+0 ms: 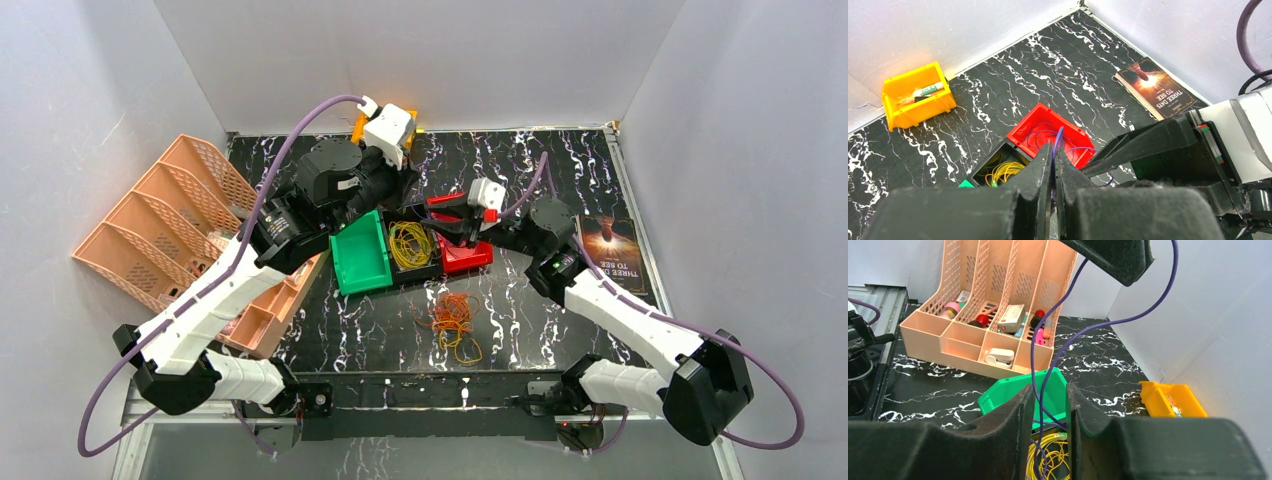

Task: Untangle the cables

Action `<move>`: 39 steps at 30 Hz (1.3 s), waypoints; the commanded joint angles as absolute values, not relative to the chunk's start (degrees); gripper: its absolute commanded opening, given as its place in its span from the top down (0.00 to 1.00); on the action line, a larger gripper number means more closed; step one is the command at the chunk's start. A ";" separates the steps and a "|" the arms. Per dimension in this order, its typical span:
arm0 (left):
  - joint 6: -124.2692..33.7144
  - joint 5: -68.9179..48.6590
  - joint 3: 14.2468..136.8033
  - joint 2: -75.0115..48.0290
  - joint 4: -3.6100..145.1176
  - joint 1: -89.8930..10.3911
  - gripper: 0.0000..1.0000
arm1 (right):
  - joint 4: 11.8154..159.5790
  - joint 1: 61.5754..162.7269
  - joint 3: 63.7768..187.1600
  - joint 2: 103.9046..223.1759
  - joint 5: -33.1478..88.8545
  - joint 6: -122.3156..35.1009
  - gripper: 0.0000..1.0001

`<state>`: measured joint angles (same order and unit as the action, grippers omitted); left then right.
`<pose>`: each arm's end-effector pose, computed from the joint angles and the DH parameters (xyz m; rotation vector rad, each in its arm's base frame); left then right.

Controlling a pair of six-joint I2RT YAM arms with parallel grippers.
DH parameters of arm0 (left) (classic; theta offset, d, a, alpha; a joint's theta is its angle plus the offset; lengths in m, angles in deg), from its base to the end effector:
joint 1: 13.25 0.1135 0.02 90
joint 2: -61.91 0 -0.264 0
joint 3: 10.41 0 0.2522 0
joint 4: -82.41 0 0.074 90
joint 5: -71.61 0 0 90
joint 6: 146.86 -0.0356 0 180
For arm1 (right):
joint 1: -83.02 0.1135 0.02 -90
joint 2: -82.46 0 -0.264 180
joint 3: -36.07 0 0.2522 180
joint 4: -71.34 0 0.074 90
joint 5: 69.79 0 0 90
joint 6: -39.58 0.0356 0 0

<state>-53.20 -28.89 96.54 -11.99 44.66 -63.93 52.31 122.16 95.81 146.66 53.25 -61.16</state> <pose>0.1741 -0.2023 0.4958 0.5387 1.5941 -0.5682 0.1871 0.1773 0.3577 -1.0081 0.9761 0.7923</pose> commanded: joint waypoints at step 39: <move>-45.65 -37.20 77.25 -1.27 44.22 -63.58 0.23 | 76.52 121.77 110.35 154.16 14.49 -46.77 1.00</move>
<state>-47.14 -35.73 78.64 -4.67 44.20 -63.93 76.76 122.05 107.33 152.46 18.43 -48.64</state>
